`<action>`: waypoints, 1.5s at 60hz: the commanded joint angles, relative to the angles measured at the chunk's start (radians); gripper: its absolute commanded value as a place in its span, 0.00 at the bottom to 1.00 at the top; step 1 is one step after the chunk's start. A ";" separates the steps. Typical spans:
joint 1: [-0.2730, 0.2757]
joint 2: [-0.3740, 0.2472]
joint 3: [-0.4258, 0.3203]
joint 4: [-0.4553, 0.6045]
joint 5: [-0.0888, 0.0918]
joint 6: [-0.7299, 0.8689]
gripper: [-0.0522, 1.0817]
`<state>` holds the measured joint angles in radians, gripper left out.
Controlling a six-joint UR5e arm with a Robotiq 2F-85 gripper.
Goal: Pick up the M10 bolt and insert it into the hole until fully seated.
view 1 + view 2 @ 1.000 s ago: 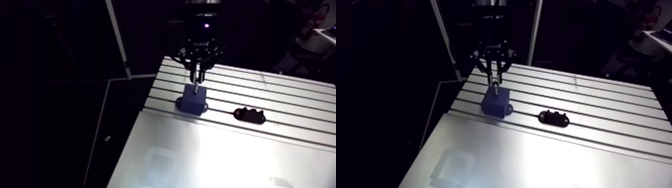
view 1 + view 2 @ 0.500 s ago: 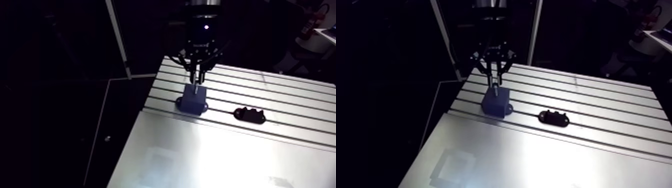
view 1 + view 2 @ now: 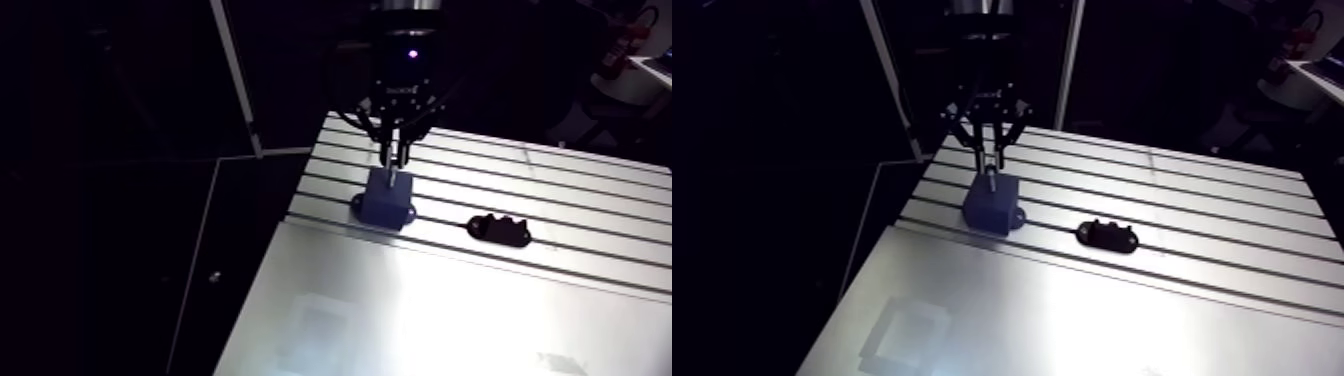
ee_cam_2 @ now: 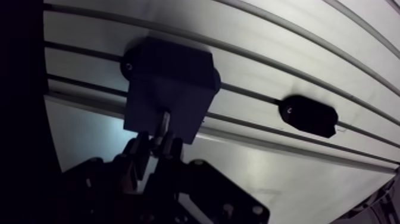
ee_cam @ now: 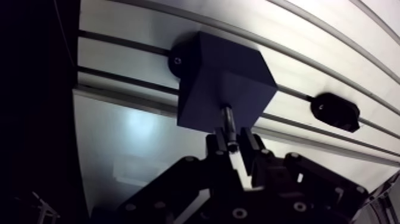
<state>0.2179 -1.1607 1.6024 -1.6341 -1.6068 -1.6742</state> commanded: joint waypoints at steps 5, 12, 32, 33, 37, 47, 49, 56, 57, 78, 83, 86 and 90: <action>0.000 0.000 0.001 -0.002 0.000 0.000 1.00; 0.000 0.000 0.001 -0.002 0.000 0.000 1.00; -0.003 0.000 0.007 -0.002 0.000 0.000 1.00; -0.003 0.000 0.007 -0.002 0.000 0.000 1.00; -0.005 0.000 0.013 -0.002 0.000 0.000 1.00; -0.006 0.000 0.018 -0.002 0.000 0.001 1.00; -0.006 0.000 0.020 -0.002 0.000 0.001 1.00; -0.005 0.000 0.024 -0.012 0.000 0.001 1.00; -0.005 0.000 0.024 -0.012 0.000 0.001 1.00; -0.002 -0.001 0.029 -0.034 0.000 -0.002 0.09; -0.002 -0.002 0.033 -0.040 -0.002 -0.002 0.05; -0.002 -0.004 0.034 -0.041 -0.003 -0.003 0.05; -0.002 -0.007 0.035 -0.043 -0.003 -0.003 0.05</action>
<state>0.2155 -1.1624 1.6325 -1.6708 -1.6081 -1.6763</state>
